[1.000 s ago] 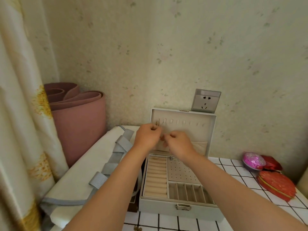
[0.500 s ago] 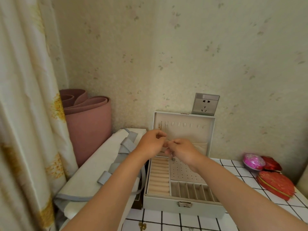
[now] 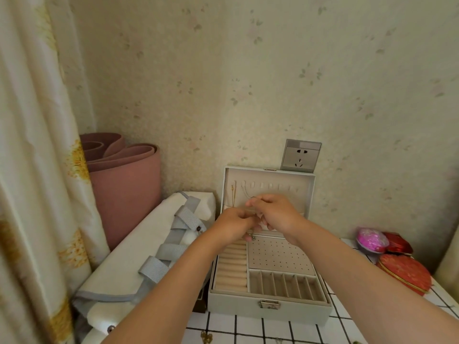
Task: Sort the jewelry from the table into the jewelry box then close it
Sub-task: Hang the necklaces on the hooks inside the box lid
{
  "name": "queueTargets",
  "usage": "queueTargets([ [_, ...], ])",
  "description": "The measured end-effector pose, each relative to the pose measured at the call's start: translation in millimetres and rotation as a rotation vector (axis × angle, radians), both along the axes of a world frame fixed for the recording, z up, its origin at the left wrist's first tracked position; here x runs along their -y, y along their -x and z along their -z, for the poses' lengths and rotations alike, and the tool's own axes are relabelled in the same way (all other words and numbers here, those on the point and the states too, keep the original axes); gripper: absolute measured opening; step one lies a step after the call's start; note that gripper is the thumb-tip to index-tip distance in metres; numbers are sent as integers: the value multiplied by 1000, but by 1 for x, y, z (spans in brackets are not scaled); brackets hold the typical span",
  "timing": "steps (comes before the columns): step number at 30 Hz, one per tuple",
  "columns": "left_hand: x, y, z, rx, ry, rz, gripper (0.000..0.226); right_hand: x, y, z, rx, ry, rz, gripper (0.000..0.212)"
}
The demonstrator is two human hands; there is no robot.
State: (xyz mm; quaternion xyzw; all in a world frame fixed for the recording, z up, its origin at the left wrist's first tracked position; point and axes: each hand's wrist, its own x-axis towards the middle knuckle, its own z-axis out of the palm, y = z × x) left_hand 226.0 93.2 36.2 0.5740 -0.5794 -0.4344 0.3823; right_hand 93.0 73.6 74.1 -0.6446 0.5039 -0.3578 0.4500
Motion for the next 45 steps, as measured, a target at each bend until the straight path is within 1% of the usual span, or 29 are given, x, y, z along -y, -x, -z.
queueTargets([
  [3,1,-3,2,8,43,-31,18,0,2,7,-66,3,2,24],
  [6,4,-8,4,103,111,-82,18,-1,5,19,-158,-70,-23,29],
  [9,6,-12,4,176,174,-103,22,-5,3,30,-252,-141,-131,28],
  [11,5,-14,3,206,212,-102,20,-7,-1,34,-260,-102,-170,17],
  [13,4,-15,1,276,251,-92,18,-4,-3,37,-262,-26,-145,11],
  [15,4,-18,1,345,292,-74,17,3,-3,39,-271,29,-100,21],
  [17,4,-22,1,384,325,-52,15,8,-1,36,-272,62,-68,27],
  [18,5,-25,2,451,365,-45,18,11,-1,33,-279,82,-56,26],
  [21,12,-34,13,861,577,-3,24,18,0,19,-256,123,-55,20],
  [23,14,-35,24,997,666,4,28,24,0,9,-229,155,-52,19],
  [25,16,-34,32,1062,703,-14,29,30,-1,2,-220,200,-26,20],
  [28,17,-33,40,1116,714,-21,35,38,-5,-6,-196,236,2,19],
  [33,18,-30,46,1180,708,-45,50,50,-12,-7,-215,308,18,19],
  [37,19,-25,44,1182,689,-61,52,61,-15,4,-299,374,17,24],
  [41,22,-28,41,1140,705,-54,41,65,-14,18,-370,419,1,19],
  [45,23,-32,40,1100,708,-28,42,63,-15,33,-523,437,-57,18],
])
